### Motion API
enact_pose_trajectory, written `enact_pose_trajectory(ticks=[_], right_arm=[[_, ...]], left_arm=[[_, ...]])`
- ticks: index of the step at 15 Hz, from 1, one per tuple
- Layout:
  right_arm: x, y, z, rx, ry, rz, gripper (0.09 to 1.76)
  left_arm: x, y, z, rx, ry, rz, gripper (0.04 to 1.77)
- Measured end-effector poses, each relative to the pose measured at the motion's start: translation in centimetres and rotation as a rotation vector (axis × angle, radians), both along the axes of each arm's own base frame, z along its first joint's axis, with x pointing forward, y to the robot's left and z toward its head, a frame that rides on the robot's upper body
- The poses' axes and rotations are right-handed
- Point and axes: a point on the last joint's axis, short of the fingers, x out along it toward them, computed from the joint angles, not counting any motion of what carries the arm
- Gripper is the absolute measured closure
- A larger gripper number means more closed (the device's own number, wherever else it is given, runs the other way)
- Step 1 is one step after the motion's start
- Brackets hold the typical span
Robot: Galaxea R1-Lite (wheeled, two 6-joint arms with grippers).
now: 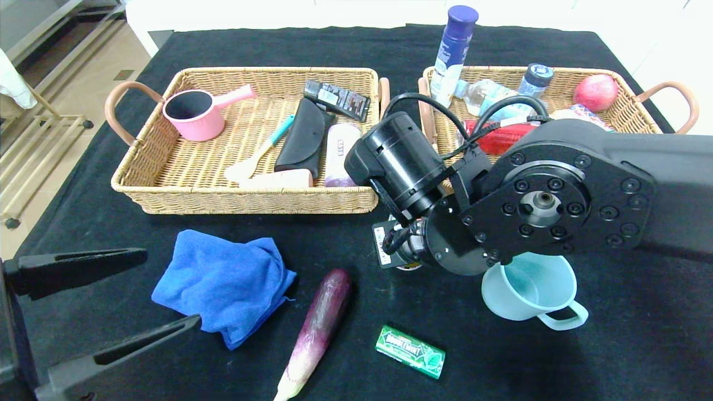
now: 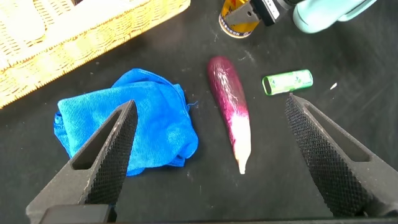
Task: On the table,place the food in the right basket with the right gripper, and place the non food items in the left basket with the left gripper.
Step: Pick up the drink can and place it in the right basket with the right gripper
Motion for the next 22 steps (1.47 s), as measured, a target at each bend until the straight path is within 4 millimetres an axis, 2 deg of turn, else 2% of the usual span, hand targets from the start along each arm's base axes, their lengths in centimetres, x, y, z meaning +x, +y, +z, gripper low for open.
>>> enact_pose_trajectory(ticks=[5,12,16,22], right_arm=[[-0.6,-0.2,0.7,0.005,-0.006,0.013,0.64],[-2.8,-1.6,4.7,0.106,-0.053,0.075,0.65],[-3.7,-3.9,7.8,0.147,-0.114,0.087,0.65],[-1.1,-8.5,10.2,0.126,-0.222,0.001,0.65]], left_arm=[[0.0,0.0,-0.1,0.001,0.003,0.0,0.09],[0.1,0.0,0.0,0.002,0.002,0.001,0.09],[0.1,0.0,0.0,0.002,0.001,0.001,0.09],[0.1,-0.1,-0.1,0.003,0.004,0.001,0.09]])
